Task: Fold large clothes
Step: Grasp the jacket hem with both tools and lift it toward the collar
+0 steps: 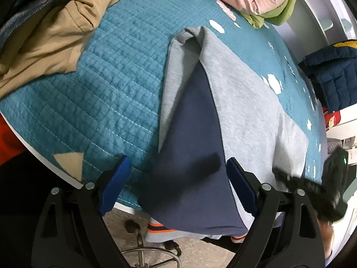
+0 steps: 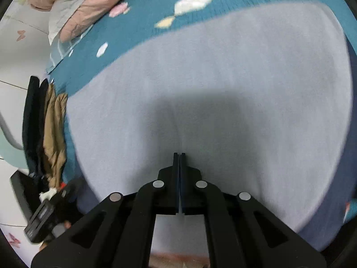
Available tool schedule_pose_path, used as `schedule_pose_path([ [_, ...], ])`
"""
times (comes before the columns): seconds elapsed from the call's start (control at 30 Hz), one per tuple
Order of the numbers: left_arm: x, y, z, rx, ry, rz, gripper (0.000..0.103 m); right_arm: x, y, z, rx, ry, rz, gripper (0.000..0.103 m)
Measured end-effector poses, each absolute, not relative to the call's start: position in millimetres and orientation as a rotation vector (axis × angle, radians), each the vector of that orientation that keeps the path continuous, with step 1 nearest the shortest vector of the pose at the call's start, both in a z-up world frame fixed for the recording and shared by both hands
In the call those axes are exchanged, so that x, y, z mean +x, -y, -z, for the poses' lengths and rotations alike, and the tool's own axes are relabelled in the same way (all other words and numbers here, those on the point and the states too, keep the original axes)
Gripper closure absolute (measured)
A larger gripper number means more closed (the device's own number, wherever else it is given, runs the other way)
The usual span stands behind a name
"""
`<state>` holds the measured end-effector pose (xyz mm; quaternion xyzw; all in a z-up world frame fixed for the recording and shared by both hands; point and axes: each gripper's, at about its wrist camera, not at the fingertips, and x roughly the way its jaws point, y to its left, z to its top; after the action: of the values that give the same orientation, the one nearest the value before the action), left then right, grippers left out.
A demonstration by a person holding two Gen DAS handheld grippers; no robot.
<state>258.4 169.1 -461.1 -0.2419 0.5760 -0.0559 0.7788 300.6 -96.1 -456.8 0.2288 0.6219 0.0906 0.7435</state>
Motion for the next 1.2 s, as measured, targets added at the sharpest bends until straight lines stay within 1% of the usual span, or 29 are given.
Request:
schedule_pose_path([
  [0.07,256.5,-168.8,462.7,-0.534,-1.246,0.124,0.015,281.7,93.3,462.6,0.490,-1.387,-0.206,0.101],
  [0.2,256.7,-167.1,465.9,-0.529,-1.247,0.123,0.014,268.8,97.7,479.8,0.527,-1.322,-0.210,0.103],
  [0.33,255.5,-165.7,466.3,-0.524,-1.249,0.128,0.014,270.1,97.4,479.8,0.516,-1.306,-0.226,0.103],
  [0.43,253.9,-164.5,466.1,-0.532,-1.262,0.134,0.014,262.5,105.4,477.1,0.566,-1.269,-0.255,0.103],
  [0.47,253.1,-163.9,466.3,-0.528,-1.266,0.137,0.014,259.0,108.8,476.7,0.587,-1.255,-0.267,0.100],
  [0.53,249.6,-160.7,467.2,-0.513,-1.284,0.143,0.016,255.1,109.8,474.4,0.584,-1.243,-0.267,0.100],
  [0.57,247.3,-158.6,467.6,-0.511,-1.290,0.147,0.017,252.4,108.3,471.4,0.568,-1.232,-0.268,0.097],
  [0.6,245.5,-157.5,467.6,-0.507,-1.297,0.151,0.020,250.9,106.6,469.2,0.557,-1.223,-0.272,0.095],
  [0.67,242.0,-156.1,469.0,-0.520,-1.315,0.163,0.028,248.0,101.0,464.4,0.526,-1.207,-0.288,0.081],
  [0.73,239.8,-156.5,471.9,-0.545,-1.336,0.183,0.038,244.3,91.8,458.2,0.473,-1.185,-0.301,0.073],
  [0.77,238.4,-156.9,472.7,-0.550,-1.341,0.189,0.040,242.6,88.0,455.3,0.445,-1.175,-0.303,0.070],
  [0.8,237.5,-157.0,473.3,-0.547,-1.347,0.194,0.046,240.3,81.8,451.6,0.409,-1.159,-0.311,0.069],
  [0.83,236.5,-158.0,473.4,-0.542,-1.348,0.189,0.050,237.9,75.1,448.5,0.367,-1.145,-0.317,0.068],
  [0.9,235.9,-162.0,473.5,-0.563,-1.344,0.193,0.061,231.6,65.5,444.9,0.292,-1.113,-0.328,0.066],
  [0.93,235.1,-164.8,472.8,-0.586,-1.340,0.197,0.069,228.8,59.8,442.4,0.259,-1.099,-0.335,0.065],
  [1.03,234.9,-166.9,464.8,-0.583,-1.322,0.210,0.076,221.2,42.4,434.6,0.176,-1.051,-0.369,0.062],
  [1.1,235.0,-167.0,456.4,-0.596,-1.306,0.228,0.079,216.5,29.9,429.5,0.136,-1.021,-0.399,0.058],
  [1.17,238.6,-164.7,446.5,-0.607,-1.284,0.258,0.081,210.2,18.1,423.7,0.102,-0.987,-0.433,0.052],
  [1.2,240.1,-163.8,441.6,-0.623,-1.276,0.283,0.083,206.5,10.5,420.8,0.085,-0.970,-0.454,0.051],
])
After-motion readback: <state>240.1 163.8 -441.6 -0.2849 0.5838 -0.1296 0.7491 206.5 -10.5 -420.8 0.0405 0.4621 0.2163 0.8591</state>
